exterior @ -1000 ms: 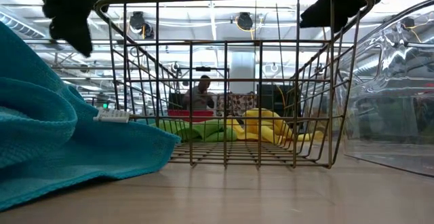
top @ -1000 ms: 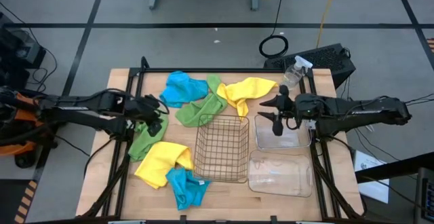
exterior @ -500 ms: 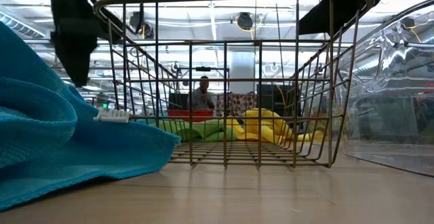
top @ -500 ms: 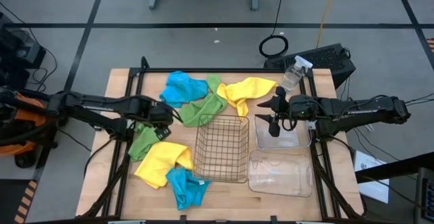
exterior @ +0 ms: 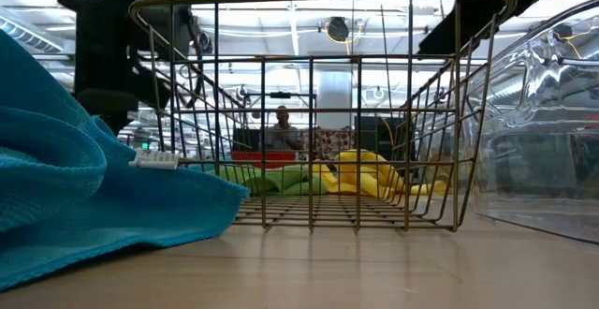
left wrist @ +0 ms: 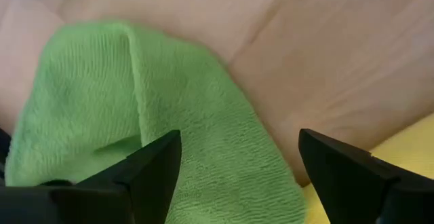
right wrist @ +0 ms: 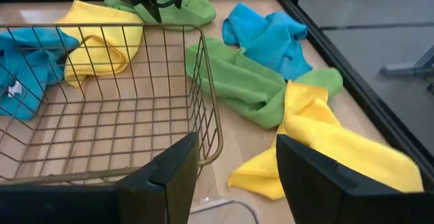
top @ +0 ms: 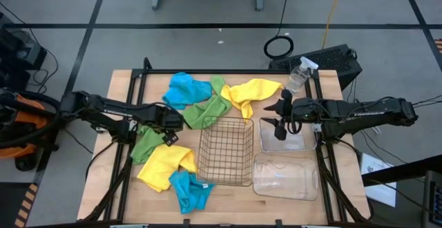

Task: Sort microfiber towel by color & place in baskets
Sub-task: Put the left green microfiber cloth into the top transparent bin

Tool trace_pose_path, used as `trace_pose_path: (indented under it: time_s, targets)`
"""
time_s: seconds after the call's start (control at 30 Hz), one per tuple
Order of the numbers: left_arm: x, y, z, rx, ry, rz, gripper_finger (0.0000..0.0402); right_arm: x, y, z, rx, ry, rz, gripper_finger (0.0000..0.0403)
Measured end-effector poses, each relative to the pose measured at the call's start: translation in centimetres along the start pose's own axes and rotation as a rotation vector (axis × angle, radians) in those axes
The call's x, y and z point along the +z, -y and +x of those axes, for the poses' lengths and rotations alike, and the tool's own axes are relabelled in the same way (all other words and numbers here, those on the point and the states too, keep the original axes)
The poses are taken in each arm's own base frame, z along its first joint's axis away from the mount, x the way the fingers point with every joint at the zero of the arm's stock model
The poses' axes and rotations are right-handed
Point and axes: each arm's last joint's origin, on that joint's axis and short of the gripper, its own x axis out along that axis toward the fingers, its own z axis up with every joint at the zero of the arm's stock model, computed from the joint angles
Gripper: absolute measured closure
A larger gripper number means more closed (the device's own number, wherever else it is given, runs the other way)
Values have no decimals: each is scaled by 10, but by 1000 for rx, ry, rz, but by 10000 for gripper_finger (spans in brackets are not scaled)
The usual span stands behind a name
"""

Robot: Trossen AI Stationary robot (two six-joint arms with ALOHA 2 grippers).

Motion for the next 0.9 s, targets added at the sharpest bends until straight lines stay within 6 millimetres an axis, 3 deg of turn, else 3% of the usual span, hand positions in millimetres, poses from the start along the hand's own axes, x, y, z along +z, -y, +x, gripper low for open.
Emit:
trace_pose_path:
  time_s: [0.3,0.53,0.67,0.9]
  targets:
    - [-12,-2,31,-84,-5,-14,109,-5,-2,0,30,-49,66,215]
    - [-14,-2,35,-92,-7,-27,127,-2,-4,-1,45,-23,43,215]
    - [-14,-2,35,-109,-14,-26,190,-2,-4,-1,43,-24,43,215]
    - [-13,-1,33,-130,-17,18,359,-2,-4,-1,43,-23,65,215]
